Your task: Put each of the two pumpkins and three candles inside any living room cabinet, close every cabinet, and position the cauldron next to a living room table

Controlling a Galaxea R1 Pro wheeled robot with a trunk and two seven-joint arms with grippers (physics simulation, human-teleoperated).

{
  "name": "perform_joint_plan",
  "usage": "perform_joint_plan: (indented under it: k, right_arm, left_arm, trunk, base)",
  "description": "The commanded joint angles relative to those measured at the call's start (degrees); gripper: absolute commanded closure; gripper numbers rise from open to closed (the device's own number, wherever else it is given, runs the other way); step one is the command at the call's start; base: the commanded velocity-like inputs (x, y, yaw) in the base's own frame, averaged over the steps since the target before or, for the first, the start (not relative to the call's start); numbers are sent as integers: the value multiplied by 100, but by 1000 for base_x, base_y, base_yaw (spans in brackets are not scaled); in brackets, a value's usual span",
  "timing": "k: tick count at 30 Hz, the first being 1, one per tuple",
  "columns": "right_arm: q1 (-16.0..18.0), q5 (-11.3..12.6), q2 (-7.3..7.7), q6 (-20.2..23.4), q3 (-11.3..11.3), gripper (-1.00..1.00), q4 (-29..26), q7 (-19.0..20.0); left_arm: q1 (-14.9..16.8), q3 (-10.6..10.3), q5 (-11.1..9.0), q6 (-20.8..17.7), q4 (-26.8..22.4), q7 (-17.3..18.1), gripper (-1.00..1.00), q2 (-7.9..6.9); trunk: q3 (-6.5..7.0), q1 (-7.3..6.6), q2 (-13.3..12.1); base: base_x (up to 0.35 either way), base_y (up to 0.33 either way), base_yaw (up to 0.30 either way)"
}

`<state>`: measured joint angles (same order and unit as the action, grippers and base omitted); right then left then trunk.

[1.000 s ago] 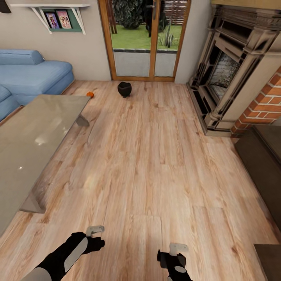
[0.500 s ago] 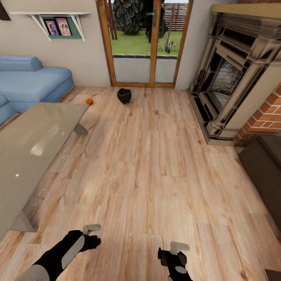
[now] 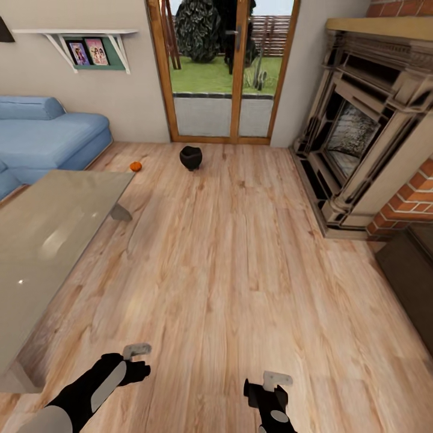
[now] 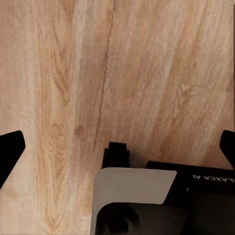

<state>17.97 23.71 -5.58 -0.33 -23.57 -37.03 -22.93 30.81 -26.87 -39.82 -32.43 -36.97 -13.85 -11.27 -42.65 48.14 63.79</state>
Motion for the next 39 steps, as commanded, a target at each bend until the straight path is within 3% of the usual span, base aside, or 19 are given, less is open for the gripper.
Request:
perform_joint_plan:
  k: [1, 11, 15, 18, 26, 39]
  right_arm:
    - [4, 52, 5, -17, -32, -100, -6, -44]
    - [4, 72, 5, -81, -25, -100, -6, -52]
    - [4, 84, 5, -191, -19, -100, 1, -57]
    - [4, 94, 14, -225, 1, -100, 4, -79]
    - [4, 111, 5, -307, 32, -100, 12, -376]
    - [4, 128, 4, -367, 91, -100, 18, -412]
  left_arm:
    - [4, -38, -61, -9, -12, -54, -100, -11]
    - [4, -36, -54, 42, -12, -86, -100, -103]
    - [4, 169, -60, 84, -12, -605, -100, -69]
    - [4, 331, -61, 98, -2, -784, -100, -55]
    - [4, 393, -29, 109, 56, -846, -100, -36]
    - [4, 393, -26, 114, 59, -839, -100, -41]
  trunk:
    - [6, 4, 3]
    - [101, 4, 3]
    - [139, 4, 3]
    - [168, 4, 3]
    - [244, 4, 3]
    - [368, 4, 3]
  base:
    - [341, 0, 0]
    - [341, 0, 0]
    - [341, 0, 0]
    - [341, 0, 0]
    - [341, 0, 0]
    - [341, 0, 0]
